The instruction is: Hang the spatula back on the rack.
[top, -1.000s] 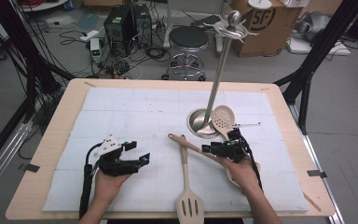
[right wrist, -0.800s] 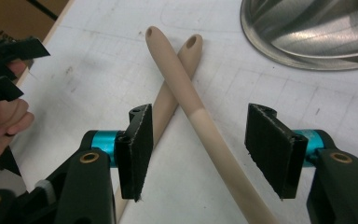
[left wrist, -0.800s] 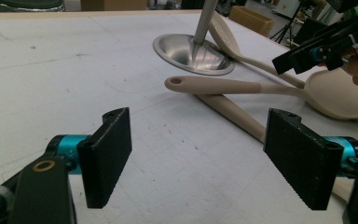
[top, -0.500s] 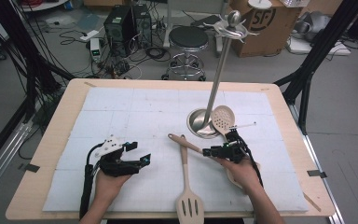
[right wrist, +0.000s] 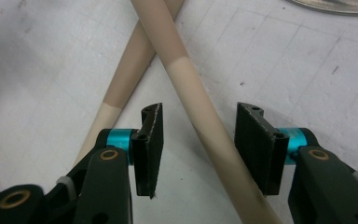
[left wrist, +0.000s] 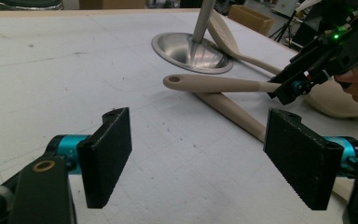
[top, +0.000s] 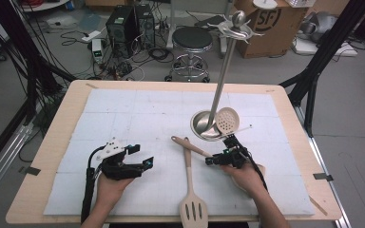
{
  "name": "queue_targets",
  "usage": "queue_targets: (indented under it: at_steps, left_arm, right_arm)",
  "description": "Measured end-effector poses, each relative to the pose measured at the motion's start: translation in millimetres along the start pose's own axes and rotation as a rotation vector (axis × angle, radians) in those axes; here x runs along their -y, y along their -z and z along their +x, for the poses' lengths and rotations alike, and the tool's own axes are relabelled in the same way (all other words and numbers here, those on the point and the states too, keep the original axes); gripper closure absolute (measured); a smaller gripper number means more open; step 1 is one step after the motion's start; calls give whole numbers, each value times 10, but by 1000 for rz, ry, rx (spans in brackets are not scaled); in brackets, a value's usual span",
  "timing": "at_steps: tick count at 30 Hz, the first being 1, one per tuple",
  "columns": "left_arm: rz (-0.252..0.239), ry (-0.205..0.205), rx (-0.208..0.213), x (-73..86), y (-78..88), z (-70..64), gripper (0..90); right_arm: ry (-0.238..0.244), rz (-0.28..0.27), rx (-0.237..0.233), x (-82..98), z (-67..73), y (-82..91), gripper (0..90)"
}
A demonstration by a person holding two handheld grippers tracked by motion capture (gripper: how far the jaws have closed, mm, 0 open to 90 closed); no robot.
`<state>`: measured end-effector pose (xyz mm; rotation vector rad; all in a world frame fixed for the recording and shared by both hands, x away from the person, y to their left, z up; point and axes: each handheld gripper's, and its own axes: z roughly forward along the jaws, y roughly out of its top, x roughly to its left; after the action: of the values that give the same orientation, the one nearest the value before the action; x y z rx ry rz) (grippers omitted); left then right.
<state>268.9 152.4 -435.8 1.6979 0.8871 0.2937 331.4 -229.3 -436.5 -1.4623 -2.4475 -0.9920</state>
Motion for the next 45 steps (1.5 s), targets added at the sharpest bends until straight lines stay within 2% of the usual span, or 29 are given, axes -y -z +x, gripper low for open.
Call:
queue_targets:
  at_steps: [5,7,9,12,17,20,21,22,25,27,45]
  left_arm:
    - [3,-3,3,3,-5,1,240]
    - [3,-1,1,3,-8,-1,240]
    - [5,-1,0,4,-9,-2,240]
    - [5,-2,0,5,-11,-1,240]
    - [9,-1,1,8,-14,-1,240]
    - [9,-1,1,8,-14,-1,240]
    - [10,-2,1,8,-15,0,240]
    - [9,-1,1,8,-15,0,240]
    - [9,-2,1,9,-16,0,240]
    - [9,-2,1,9,-16,0,240]
    - [8,0,0,8,-9,1,240]
  right_arm:
    - [11,16,15,9,7,-1,575]
    - [35,18,27,12,-1,-9,607]
    - [35,33,30,14,13,-9,638]
    - [60,33,42,17,15,-21,659]
    - [76,48,32,20,32,-24,687]
    - [113,49,28,20,22,-24,707]
    - [96,61,15,23,36,-20,718]
    - [110,58,8,24,31,-24,731]
    - [113,61,-14,29,57,-23,784]
    - [109,58,-12,28,56,-20,786]
    - [65,-87,-74,32,50,157,789]
